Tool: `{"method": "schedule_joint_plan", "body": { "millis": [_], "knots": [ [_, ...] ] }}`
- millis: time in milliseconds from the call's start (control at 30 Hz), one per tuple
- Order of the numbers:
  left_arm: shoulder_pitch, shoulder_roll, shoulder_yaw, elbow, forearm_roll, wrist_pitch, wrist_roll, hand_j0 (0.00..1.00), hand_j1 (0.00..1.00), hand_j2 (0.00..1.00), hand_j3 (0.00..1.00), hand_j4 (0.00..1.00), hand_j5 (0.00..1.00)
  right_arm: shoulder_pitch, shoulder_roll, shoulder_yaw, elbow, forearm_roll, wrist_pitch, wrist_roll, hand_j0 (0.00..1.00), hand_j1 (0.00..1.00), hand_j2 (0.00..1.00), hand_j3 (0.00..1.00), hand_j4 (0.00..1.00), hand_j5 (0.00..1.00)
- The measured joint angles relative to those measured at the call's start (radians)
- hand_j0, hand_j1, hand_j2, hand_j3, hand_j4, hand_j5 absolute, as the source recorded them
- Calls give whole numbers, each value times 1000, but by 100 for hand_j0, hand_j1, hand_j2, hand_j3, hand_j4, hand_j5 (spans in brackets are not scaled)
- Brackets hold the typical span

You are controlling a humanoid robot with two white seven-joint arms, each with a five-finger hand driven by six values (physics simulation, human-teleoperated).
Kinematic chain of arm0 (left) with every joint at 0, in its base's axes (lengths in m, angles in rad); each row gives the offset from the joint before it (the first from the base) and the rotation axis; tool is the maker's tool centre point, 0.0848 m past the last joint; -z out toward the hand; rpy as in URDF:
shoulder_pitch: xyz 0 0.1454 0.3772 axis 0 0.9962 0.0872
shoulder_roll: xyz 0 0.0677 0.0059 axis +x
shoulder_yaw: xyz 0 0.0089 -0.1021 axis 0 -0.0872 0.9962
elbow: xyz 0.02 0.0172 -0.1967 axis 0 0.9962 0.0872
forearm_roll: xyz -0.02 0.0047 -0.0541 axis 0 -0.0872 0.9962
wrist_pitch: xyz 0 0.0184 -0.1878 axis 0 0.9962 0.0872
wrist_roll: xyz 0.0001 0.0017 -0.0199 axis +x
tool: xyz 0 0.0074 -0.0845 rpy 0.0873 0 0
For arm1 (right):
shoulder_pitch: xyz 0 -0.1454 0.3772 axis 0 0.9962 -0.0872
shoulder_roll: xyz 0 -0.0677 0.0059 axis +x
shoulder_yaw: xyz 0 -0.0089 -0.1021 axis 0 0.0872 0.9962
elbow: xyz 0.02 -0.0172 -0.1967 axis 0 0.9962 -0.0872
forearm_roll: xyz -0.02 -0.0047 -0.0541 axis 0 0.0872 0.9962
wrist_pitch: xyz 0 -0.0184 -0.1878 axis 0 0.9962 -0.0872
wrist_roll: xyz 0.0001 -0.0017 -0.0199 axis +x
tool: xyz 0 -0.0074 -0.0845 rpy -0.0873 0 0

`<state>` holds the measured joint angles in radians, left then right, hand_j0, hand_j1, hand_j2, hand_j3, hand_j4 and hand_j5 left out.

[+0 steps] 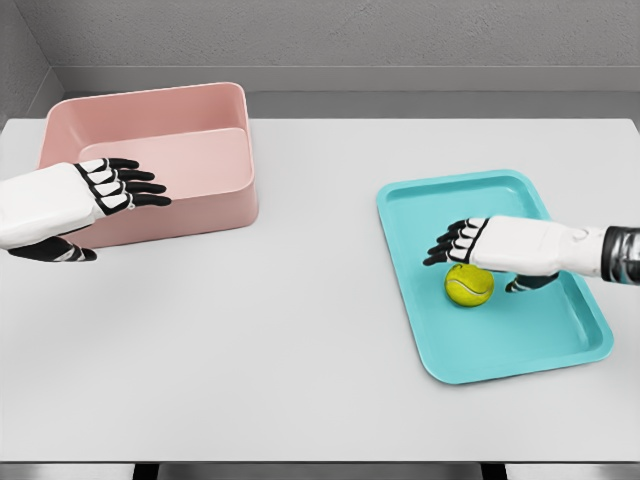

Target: Put the tennis from the blue tray into the pink basket with both arms

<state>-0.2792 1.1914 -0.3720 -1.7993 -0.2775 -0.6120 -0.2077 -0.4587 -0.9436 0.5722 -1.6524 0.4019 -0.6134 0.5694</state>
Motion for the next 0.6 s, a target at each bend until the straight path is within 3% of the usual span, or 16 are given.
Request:
{"method": "schedule_joint_plan", "body": {
  "millis": [600],
  "knots": [
    [2,1,-1,0,-1,0,0,100,100,100,100,100,100,0,22,46,26,25,0,6,94,94,94,94,94,94]
  ]
}}
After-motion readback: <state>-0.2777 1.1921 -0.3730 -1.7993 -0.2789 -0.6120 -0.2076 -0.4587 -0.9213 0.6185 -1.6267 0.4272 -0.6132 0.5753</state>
